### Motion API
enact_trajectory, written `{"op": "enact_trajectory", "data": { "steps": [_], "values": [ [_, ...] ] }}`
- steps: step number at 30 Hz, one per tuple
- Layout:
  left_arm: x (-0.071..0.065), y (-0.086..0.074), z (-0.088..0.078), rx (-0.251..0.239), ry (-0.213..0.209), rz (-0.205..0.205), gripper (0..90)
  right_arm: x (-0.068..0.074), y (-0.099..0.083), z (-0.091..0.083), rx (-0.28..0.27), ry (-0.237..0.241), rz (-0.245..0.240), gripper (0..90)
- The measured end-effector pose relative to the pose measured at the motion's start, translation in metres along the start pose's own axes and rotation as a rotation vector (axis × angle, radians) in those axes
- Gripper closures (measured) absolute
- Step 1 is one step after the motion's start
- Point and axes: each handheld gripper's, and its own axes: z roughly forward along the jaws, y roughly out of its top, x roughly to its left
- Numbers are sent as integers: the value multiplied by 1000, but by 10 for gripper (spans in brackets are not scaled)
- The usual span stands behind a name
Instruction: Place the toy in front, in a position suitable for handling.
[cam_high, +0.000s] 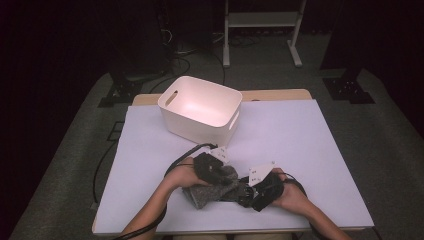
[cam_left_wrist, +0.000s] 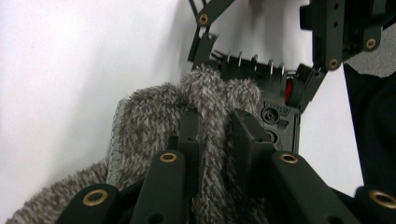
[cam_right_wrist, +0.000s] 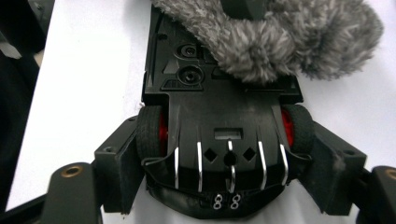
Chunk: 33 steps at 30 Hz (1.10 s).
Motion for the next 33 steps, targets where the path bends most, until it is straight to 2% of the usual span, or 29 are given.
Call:
{"op": "enact_trajectory", "data": {
  "steps": [2,5,9,13,18,22,27,29,31,33],
  "values": [
    [1,-6,-4,0,5,-8,746,1,1,0,8,-10,-16,234],
    [3,-22,-16,-11,25,-30,745,0,-1,0,0,-4,-7,234],
    [4,-50,-33,-57,48,-100,745,-1,-1,1,-1,2,-7,234],
    [6,-59,-38,-65,51,-118,746,-1,-1,1,-1,7,-8,234],
    [5,-52,-34,-66,41,-109,746,0,0,1,6,-4,-17,234],
    [1,-34,-24,-59,14,-60,746,0,1,1,12,-2,-16,234],
    [-10,-5,0,-46,-45,20,745,1,2,1,14,-4,-6,230],
    [-11,-2,4,-35,-43,32,745,-1,0,2,8,2,-2,228],
    [-11,-3,3,-31,-41,19,746,-2,-1,2,2,14,28,220],
    [-10,-7,1,-36,-42,6,746,-2,-1,0,0,7,21,218]
  ]
}}
